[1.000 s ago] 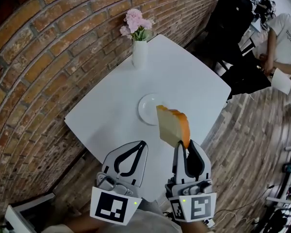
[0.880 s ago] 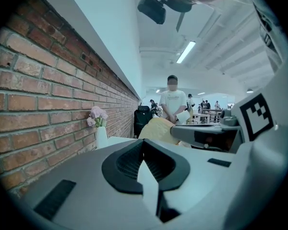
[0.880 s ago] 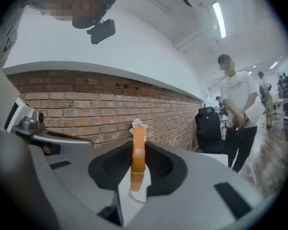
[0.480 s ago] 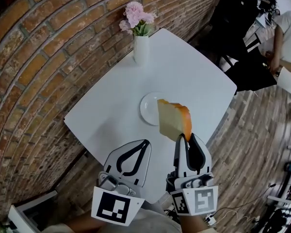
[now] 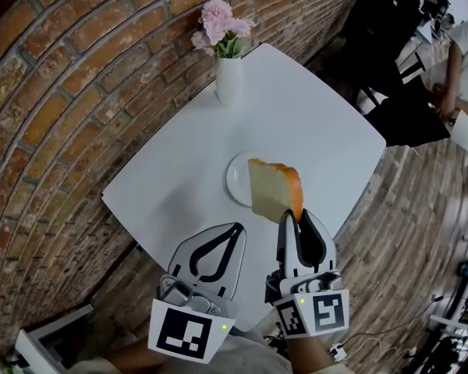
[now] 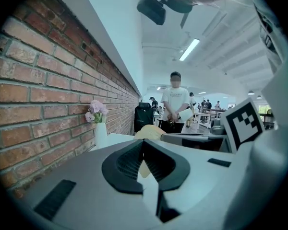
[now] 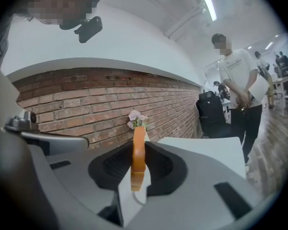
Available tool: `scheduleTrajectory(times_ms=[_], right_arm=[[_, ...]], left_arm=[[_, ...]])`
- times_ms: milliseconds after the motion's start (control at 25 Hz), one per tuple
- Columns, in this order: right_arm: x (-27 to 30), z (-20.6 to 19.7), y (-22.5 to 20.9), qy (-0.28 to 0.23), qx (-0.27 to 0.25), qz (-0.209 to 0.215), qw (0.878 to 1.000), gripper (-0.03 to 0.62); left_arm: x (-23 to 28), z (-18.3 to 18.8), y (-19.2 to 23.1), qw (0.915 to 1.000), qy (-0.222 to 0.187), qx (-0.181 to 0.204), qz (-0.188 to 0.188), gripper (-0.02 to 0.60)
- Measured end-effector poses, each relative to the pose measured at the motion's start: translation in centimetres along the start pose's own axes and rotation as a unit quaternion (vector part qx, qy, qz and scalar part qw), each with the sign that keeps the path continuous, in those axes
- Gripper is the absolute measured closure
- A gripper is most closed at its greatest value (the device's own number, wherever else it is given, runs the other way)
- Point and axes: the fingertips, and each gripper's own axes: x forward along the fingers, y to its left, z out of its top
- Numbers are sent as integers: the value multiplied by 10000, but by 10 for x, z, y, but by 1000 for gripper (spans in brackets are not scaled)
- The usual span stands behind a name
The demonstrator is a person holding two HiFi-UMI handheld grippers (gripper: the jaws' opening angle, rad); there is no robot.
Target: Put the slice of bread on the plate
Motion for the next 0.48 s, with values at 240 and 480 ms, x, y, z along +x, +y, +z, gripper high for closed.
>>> scheduleTrajectory(times_ms=[240,480], right_arm=[[13,-17,-11,166,300,-26,9994,510],[23,-34,-20,273,446,-92,9986,510]], left_arm=[[6,0,4,10000,23,-7,10,572],[9,-2,7,10000,60,6,19,572]])
